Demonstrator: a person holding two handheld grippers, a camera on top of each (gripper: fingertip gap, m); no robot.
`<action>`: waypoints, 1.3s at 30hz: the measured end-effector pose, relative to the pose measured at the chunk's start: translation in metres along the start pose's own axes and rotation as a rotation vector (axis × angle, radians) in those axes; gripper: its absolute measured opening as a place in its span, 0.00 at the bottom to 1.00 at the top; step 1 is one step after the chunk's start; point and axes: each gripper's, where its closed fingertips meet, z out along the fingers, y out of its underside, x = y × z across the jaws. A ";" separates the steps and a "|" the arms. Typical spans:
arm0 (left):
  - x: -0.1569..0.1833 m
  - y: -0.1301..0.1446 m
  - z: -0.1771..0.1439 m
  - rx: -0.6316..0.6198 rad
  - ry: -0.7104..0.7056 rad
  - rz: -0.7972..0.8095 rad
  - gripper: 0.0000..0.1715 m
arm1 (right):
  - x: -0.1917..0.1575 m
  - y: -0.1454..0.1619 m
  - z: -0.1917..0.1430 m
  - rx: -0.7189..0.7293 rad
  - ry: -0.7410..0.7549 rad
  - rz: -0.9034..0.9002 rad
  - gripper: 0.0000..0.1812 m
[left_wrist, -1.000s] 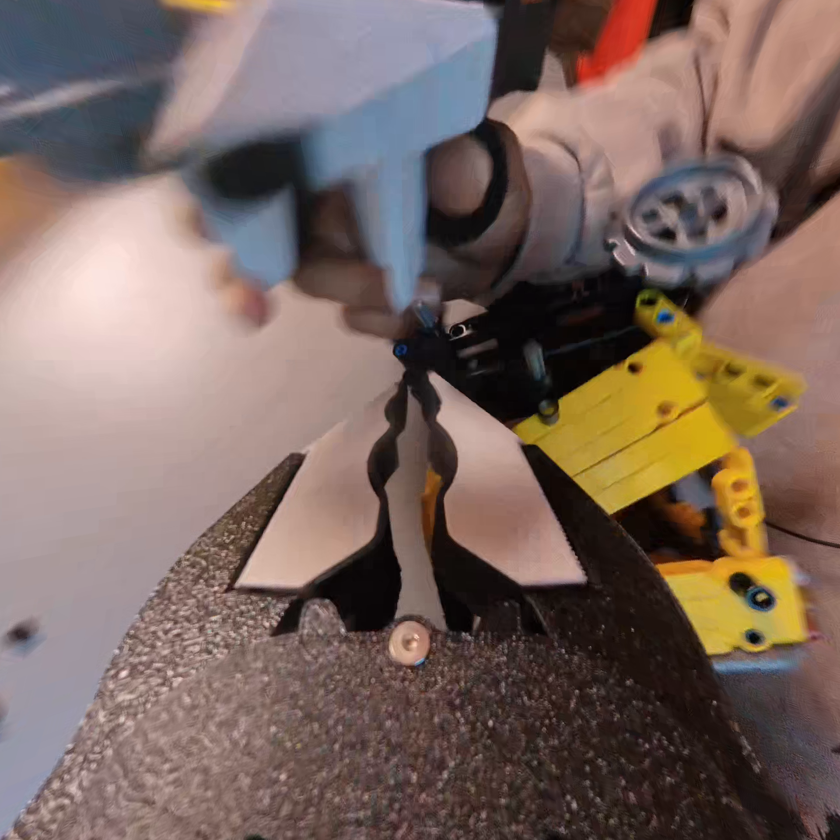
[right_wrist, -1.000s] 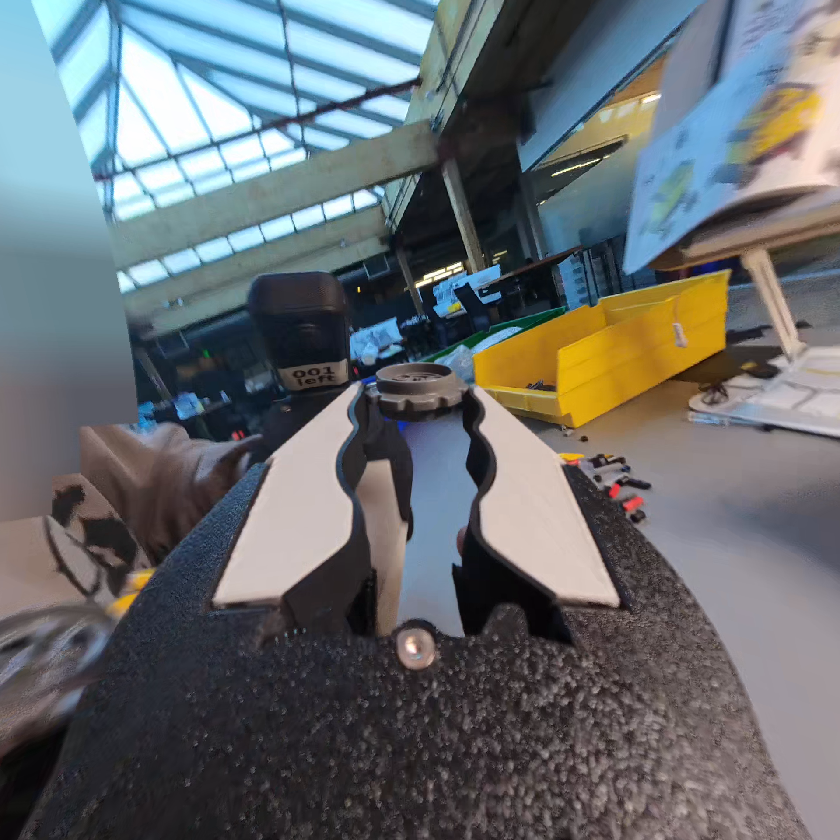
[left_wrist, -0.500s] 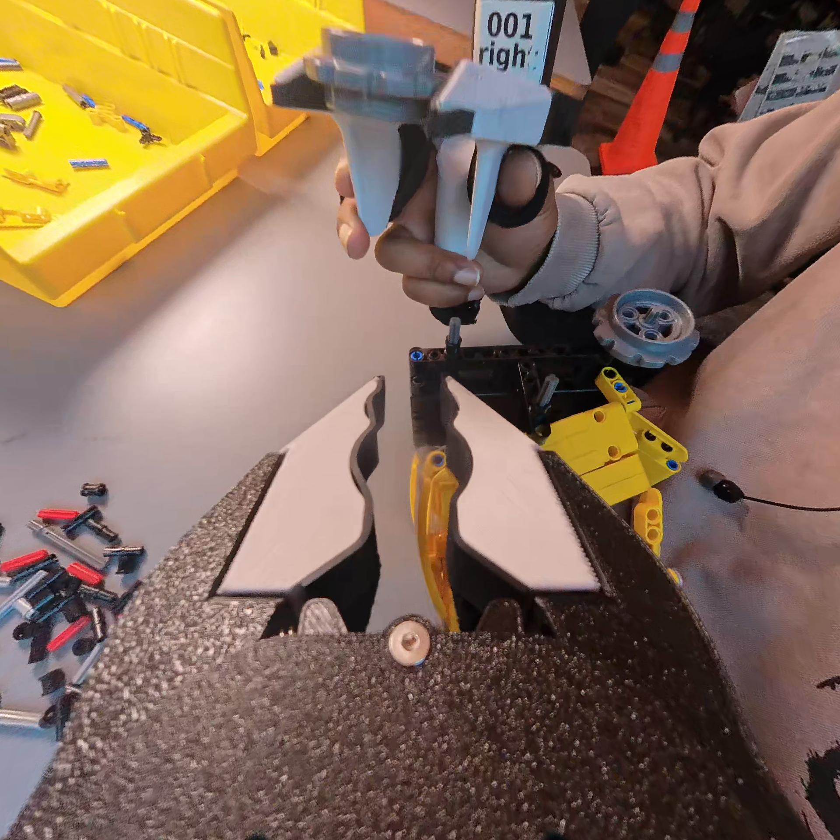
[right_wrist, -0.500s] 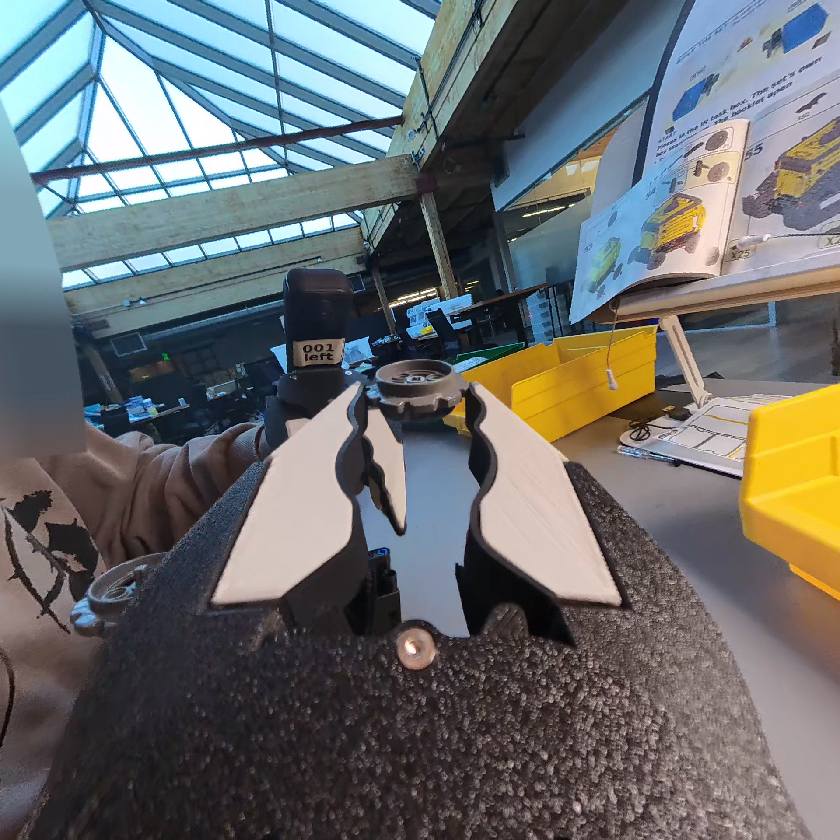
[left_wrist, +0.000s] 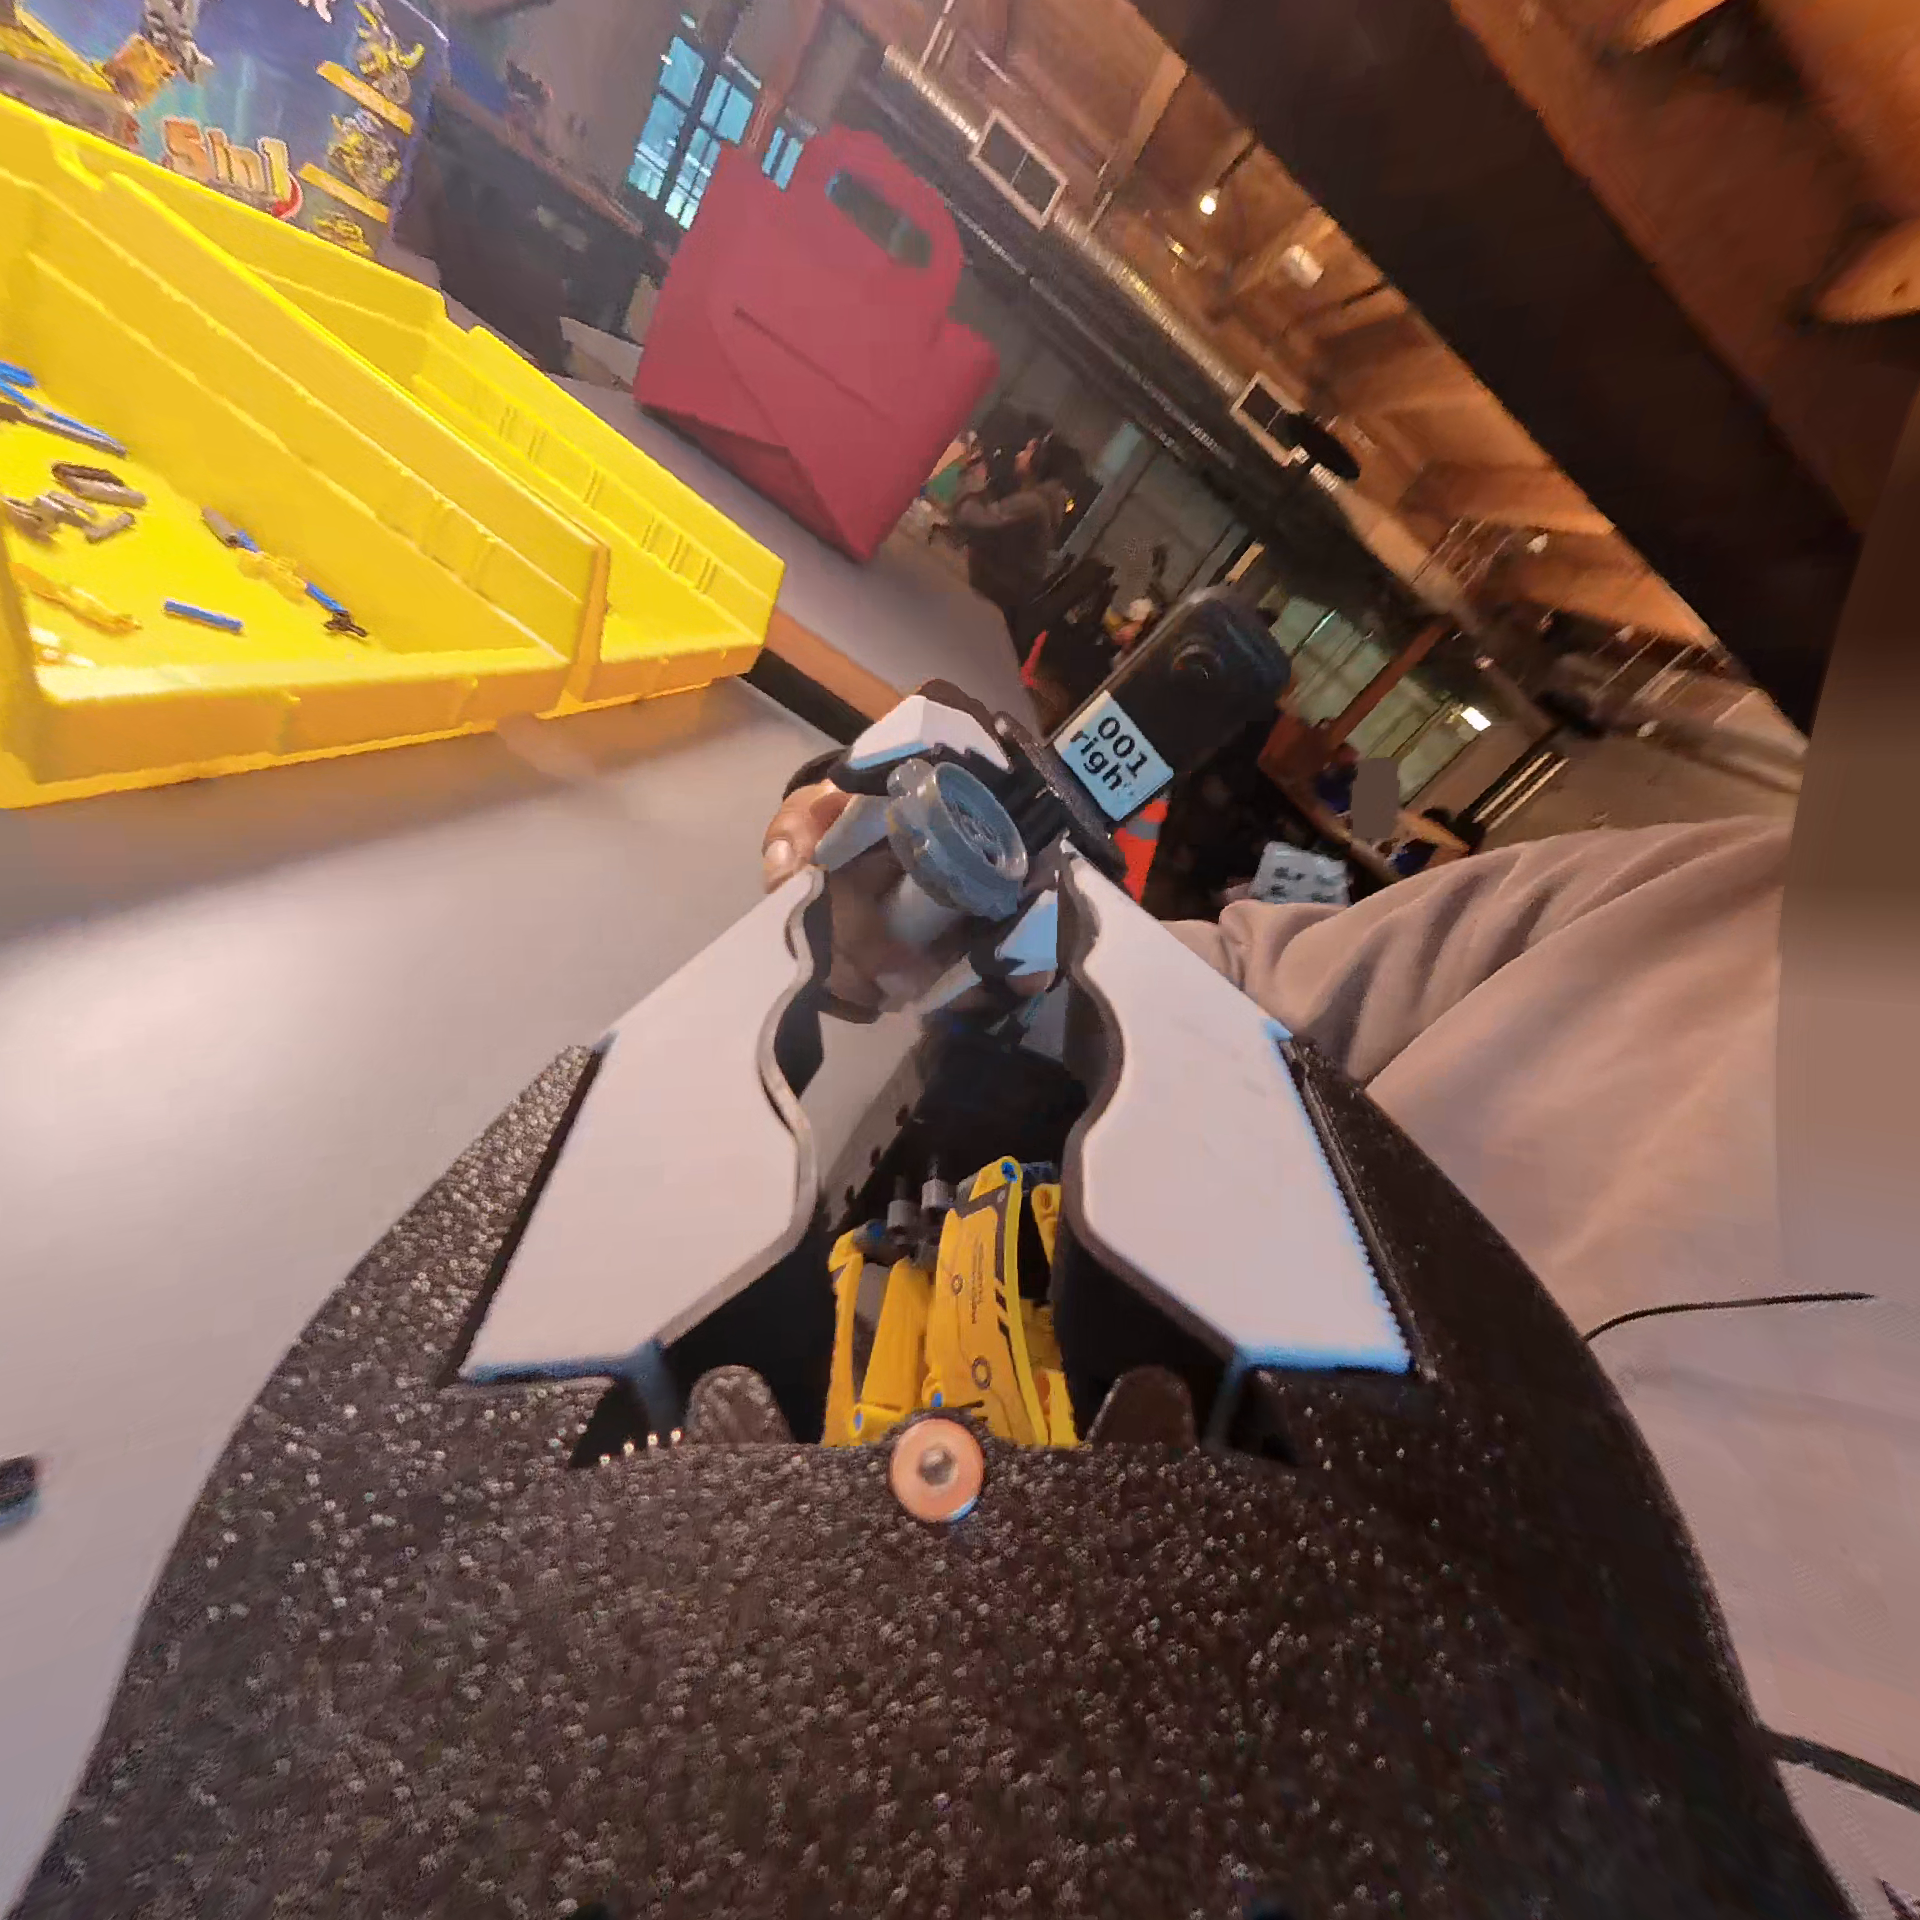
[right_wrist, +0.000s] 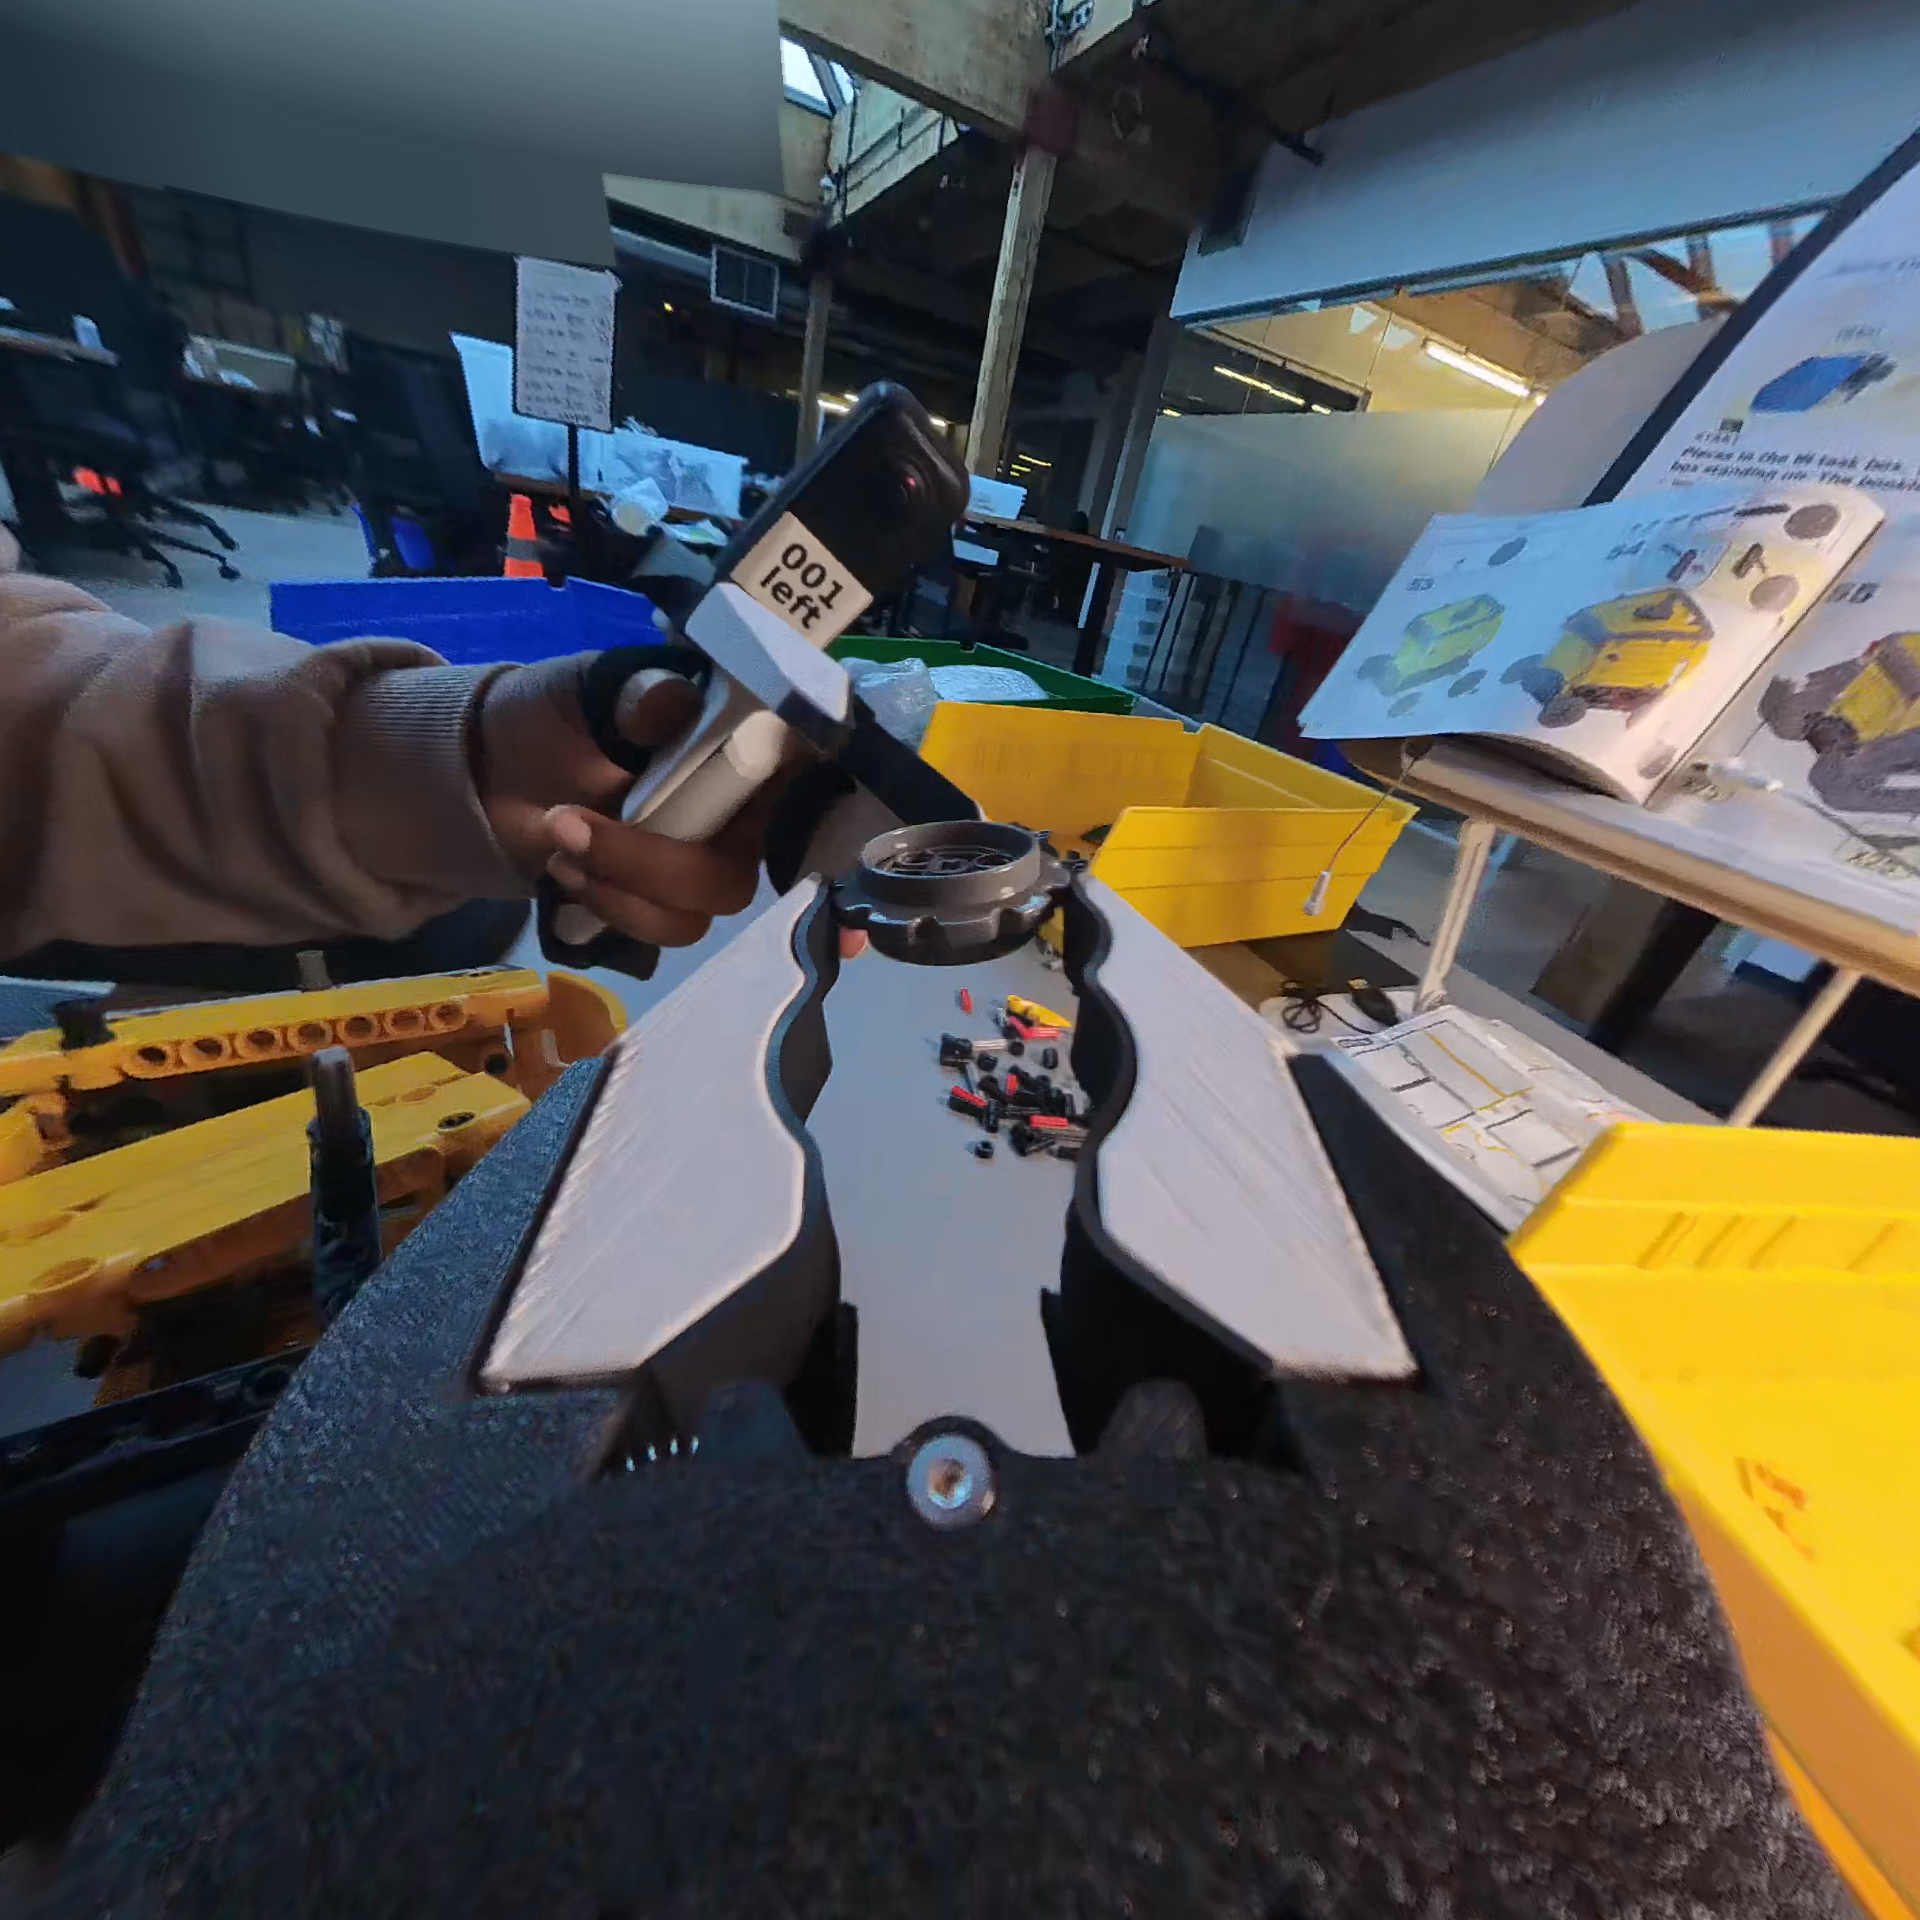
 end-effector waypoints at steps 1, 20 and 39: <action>0.000 0.002 0.003 0.006 0.027 -0.043 0.24 | -0.001 -0.001 0.001 -0.002 0.007 -0.032 0.23; -0.018 -0.079 -0.322 -0.026 -1.407 0.512 0.09 | 0.013 0.000 -0.061 -0.118 -0.240 0.214 0.31; 0.007 -0.029 -0.227 -0.068 -0.866 0.465 0.25 | -0.115 0.007 -0.097 -0.273 -0.436 0.186 0.33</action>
